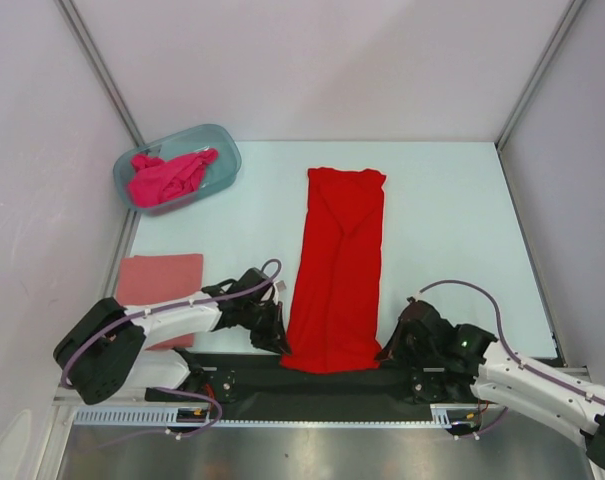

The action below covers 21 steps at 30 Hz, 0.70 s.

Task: Fold and stack the t-shirts
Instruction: Fold the tshirt

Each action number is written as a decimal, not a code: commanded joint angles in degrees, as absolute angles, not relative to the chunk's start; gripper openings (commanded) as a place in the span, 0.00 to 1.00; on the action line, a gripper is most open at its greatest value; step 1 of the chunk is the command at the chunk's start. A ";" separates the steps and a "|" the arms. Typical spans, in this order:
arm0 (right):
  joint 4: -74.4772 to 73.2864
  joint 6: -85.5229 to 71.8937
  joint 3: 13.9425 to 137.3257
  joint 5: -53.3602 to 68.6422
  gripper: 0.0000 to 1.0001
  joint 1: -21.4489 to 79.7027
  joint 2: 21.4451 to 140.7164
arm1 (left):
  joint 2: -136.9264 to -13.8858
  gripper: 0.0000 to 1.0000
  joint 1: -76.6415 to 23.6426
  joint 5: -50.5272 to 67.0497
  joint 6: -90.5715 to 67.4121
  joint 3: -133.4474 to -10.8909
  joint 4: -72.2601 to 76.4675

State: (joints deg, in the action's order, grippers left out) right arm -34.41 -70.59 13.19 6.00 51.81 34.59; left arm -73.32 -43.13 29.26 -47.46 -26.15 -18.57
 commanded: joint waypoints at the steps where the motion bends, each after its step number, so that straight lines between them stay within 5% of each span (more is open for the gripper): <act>1: -39.19 -71.28 15.02 4.05 0.00 52.12 32.70 | -70.14 0.01 -43.95 30.76 -52.12 -25.40 -17.66; 21: -31.64 -36.22 50.35 24.08 0.00 12.67 73.46 | -98.16 0.00 -29.27 29.71 -39.91 -71.35 -33.04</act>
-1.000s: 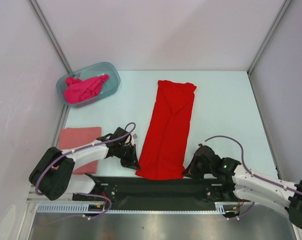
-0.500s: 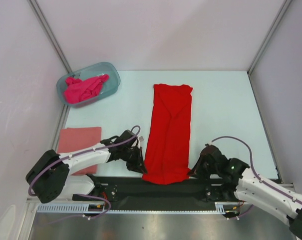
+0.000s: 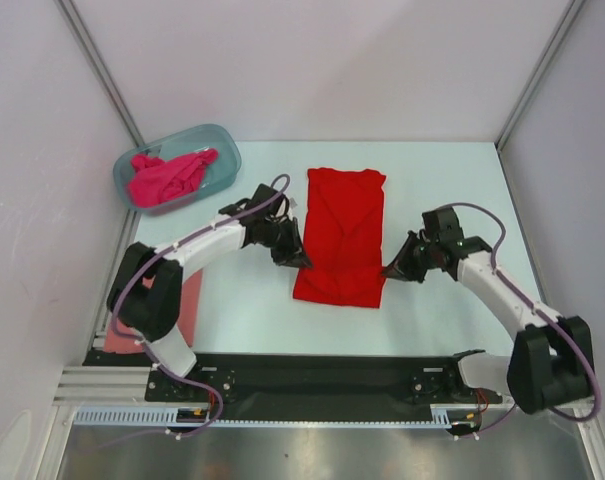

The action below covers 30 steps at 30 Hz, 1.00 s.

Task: Fold and stack the t-shirts
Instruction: Fold the tshirt

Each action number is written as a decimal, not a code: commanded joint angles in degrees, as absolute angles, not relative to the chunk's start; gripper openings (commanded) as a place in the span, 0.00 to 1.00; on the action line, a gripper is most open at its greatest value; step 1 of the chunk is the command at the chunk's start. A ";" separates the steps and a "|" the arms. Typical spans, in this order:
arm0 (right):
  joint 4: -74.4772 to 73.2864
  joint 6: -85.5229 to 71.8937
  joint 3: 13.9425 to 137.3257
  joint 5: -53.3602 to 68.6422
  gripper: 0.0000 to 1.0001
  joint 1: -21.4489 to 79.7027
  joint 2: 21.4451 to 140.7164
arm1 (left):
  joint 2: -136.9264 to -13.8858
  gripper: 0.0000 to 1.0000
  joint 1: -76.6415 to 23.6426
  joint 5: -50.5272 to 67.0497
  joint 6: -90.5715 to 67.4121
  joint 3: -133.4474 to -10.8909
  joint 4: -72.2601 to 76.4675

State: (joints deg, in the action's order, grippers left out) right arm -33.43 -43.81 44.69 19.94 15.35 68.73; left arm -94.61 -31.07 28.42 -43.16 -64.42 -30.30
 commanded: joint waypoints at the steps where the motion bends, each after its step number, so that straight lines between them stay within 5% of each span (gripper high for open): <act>1: -31.55 -35.69 51.93 24.60 0.00 11.70 75.56 | -101.48 0.00 -28.22 29.79 -39.55 -73.28 -33.57; 7: -30.24 -32.52 60.81 28.12 0.00 8.35 87.44 | -111.35 0.00 -25.49 31.03 -38.67 -87.08 -36.38; 20: -30.50 -30.15 72.59 31.99 0.00 5.36 102.30 | -121.90 0.02 -22.50 33.58 -40.08 -96.06 -36.30; 27: -30.67 -29.44 74.00 33.66 0.01 4.57 106.43 | -123.84 0.10 -21.62 33.40 -40.34 -96.24 -36.04; 30: -30.85 -29.01 74.00 34.10 0.10 4.57 107.75 | -124.36 0.20 -21.36 33.05 -39.99 -96.42 -36.12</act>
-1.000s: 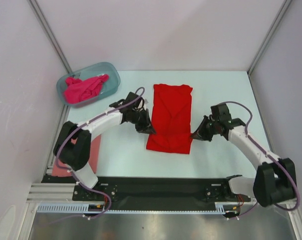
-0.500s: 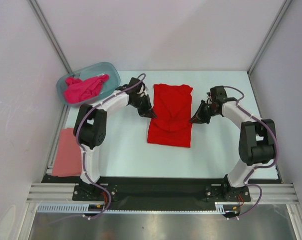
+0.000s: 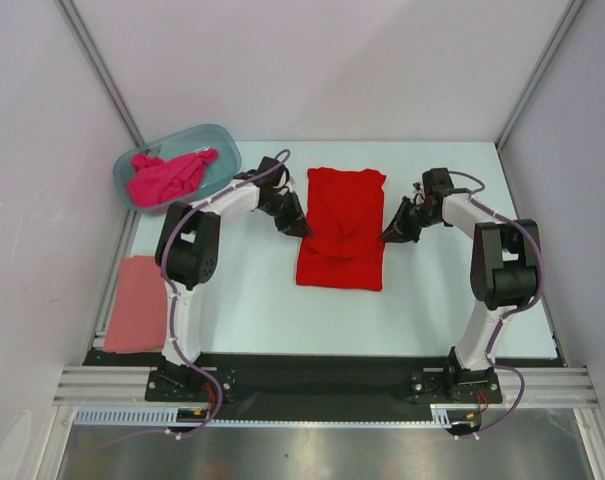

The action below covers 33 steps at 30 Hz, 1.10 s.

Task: Fold and stack the t-shirts
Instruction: Fold the tshirt

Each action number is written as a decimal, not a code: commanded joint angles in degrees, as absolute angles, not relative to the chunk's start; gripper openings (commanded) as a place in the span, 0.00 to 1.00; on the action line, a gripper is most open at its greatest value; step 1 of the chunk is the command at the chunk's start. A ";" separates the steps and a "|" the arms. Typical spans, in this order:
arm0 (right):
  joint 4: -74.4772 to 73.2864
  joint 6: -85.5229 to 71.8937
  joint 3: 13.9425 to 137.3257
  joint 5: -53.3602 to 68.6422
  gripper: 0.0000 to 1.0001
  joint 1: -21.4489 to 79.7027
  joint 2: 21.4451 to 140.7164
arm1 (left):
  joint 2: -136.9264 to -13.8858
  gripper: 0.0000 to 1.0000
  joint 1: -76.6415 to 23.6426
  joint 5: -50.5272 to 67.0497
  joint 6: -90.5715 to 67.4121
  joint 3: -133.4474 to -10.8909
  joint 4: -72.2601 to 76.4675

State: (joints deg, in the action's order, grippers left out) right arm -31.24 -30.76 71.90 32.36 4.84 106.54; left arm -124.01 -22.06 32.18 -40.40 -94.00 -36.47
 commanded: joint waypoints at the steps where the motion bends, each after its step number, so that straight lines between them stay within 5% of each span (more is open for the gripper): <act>1: -30.94 -28.66 74.26 33.93 0.15 4.48 107.84 | -124.54 0.27 -21.36 32.79 -39.64 -97.03 -36.12; 5: -36.01 -25.94 76.98 30.34 0.40 4.13 107.32 | -123.50 0.50 -21.36 27.09 -33.59 -102.91 -41.99; 10: -43.41 -21.36 80.86 21.55 0.52 5.44 101.89 | -116.47 0.62 -21.36 20.04 -25.76 -102.86 -45.27; 14: -42.03 -25.37 76.22 17.67 0.52 11.50 96.08 | -106.81 0.54 -23.20 24.60 -26.01 -90.11 -35.54; 18: -32.97 -36.36 67.68 5.25 0.38 22.48 91.85 | -101.87 0.45 -29.77 27.60 -28.38 -79.73 -27.35; 24: -30.58 -42.54 69.07 -9.82 0.45 36.38 97.72 | -102.21 0.44 -33.31 26.98 -29.27 -73.30 -23.03; 33: -28.13 -42.81 69.26 -11.95 0.47 37.79 102.83 | -98.54 0.41 -31.30 21.62 -29.27 -68.47 -23.91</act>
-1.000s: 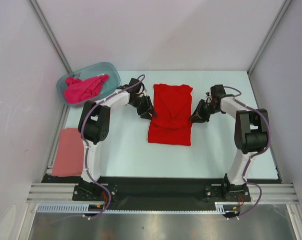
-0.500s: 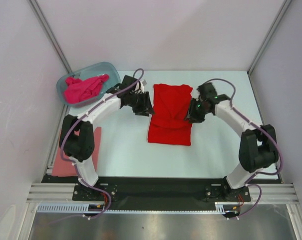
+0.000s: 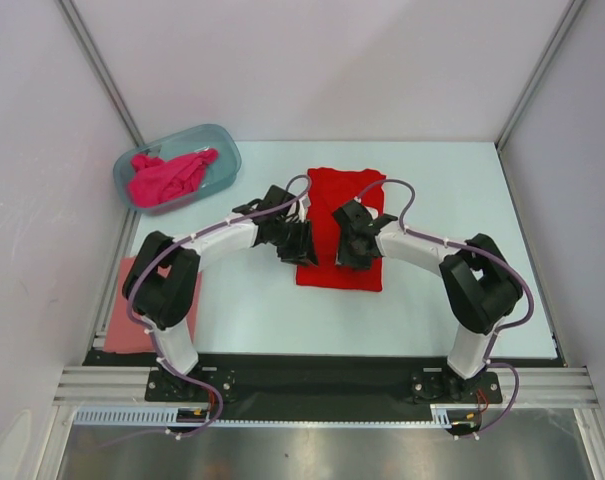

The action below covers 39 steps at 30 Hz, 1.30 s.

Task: Fold and stack the t-shirts
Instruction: Fold the tshirt

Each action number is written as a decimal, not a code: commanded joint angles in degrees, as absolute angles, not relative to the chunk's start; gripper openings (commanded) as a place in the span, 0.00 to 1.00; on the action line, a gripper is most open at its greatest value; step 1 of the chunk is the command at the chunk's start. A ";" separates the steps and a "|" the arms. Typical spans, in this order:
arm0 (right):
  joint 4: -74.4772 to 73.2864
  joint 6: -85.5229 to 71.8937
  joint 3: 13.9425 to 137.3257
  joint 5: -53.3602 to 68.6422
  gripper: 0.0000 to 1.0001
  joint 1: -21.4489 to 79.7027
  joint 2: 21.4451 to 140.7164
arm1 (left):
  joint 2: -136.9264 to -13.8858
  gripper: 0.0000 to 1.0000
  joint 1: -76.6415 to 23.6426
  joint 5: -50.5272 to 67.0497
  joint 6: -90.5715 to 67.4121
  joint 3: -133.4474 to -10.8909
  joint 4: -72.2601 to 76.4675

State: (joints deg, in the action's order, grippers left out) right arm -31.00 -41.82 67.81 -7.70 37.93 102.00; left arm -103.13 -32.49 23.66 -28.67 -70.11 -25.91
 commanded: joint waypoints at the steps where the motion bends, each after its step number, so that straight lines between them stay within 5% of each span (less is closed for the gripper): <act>1: -27.60 -42.28 69.43 -12.13 0.47 37.79 103.18 | -98.09 0.41 -30.94 21.80 -29.27 -67.68 -24.08; 16: -29.63 -36.48 85.33 -15.04 0.46 31.13 114.42 | -92.90 0.41 -27.77 23.64 -29.79 -63.46 -24.87; 22: -34.14 -28.13 105.34 -10.37 0.48 27.25 125.41 | -93.16 0.43 -27.77 23.55 -29.71 -63.63 -24.96; 25: -42.35 -26.72 112.50 -9.67 0.51 25.49 125.52 | -95.09 0.52 -27.69 23.73 -27.87 -65.21 -25.75; 33: -40.79 -24.44 86.00 9.11 0.62 18.20 102.60 | -99.66 0.66 -25.67 27.33 -24.26 -68.47 -27.86; 39: -32.10 -20.48 61.81 25.30 0.62 12.84 90.10 | -105.81 0.65 -23.56 35.06 -20.92 -68.29 -29.00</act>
